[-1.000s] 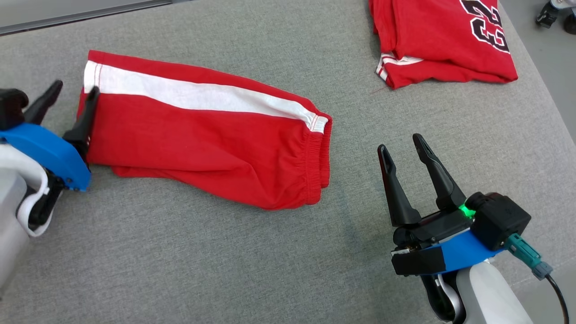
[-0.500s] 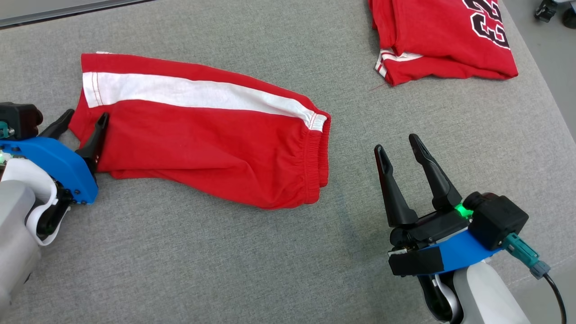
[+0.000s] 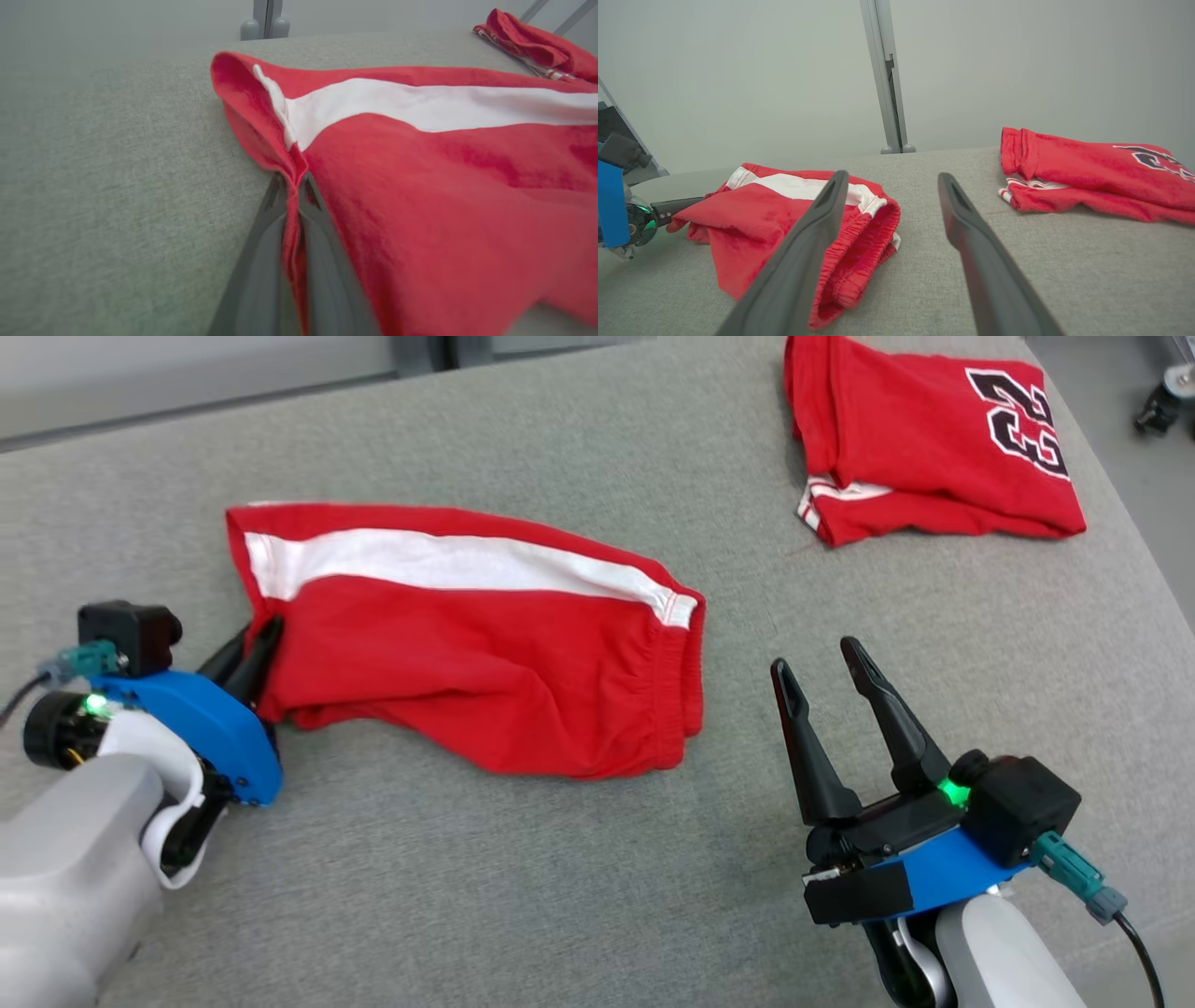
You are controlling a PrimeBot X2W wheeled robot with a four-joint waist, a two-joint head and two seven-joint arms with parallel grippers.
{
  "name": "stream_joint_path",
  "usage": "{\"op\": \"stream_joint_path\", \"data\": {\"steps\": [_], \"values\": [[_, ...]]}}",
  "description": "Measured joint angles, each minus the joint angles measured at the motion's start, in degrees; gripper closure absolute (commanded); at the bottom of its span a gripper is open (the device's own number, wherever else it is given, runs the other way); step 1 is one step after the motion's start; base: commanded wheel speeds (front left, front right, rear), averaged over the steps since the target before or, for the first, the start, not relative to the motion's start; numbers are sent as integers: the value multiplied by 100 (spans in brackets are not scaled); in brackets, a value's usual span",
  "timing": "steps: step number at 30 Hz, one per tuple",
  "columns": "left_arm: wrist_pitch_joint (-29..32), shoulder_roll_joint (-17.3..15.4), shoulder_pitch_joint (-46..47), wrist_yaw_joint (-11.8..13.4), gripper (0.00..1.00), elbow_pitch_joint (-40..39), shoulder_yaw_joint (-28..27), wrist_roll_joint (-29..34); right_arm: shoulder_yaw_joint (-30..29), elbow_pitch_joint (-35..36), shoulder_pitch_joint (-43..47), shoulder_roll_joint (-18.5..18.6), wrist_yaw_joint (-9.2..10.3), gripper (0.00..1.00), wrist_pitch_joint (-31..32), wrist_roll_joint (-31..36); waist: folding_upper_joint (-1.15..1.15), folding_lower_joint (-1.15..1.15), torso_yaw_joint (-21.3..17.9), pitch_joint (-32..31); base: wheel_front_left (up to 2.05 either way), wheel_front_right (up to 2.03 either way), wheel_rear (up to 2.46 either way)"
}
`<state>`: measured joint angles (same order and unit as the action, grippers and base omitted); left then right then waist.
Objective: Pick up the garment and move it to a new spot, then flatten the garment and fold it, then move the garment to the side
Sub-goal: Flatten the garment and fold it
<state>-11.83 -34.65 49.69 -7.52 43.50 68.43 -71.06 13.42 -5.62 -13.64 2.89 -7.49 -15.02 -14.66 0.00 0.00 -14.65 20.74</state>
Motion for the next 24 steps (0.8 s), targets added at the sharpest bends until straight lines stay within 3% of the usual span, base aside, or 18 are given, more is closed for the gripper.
{"op": "stream_joint_path", "data": {"steps": [10, 22, 23, 24], "values": [[-300, 109, -761, 0, 100, -524, -361, -187, -372, -238, 385, -3, 0, 0, -1, 85, 0, -1, 539, -617, 0, 0, 0], [-315, 344, -2035, 221, 100, -1091, -1271, 303, -748, -415, 737, -3, 0, 0, -1, 100, 1, 0, 1070, -846, 0, 0, 0], [-316, 396, -2079, 240, 61, -1090, -1340, 358, -742, -439, 736, -3, 0, 0, 0, 101, 1, 0, 1081, -850, 0, 0, 0], [-316, 427, -2108, 252, 0, -1084, -1425, 492, -733, -456, 737, -5, 0, 0, 0, 102, 1, -1, 1085, -855, 0, 0, 0]]}}
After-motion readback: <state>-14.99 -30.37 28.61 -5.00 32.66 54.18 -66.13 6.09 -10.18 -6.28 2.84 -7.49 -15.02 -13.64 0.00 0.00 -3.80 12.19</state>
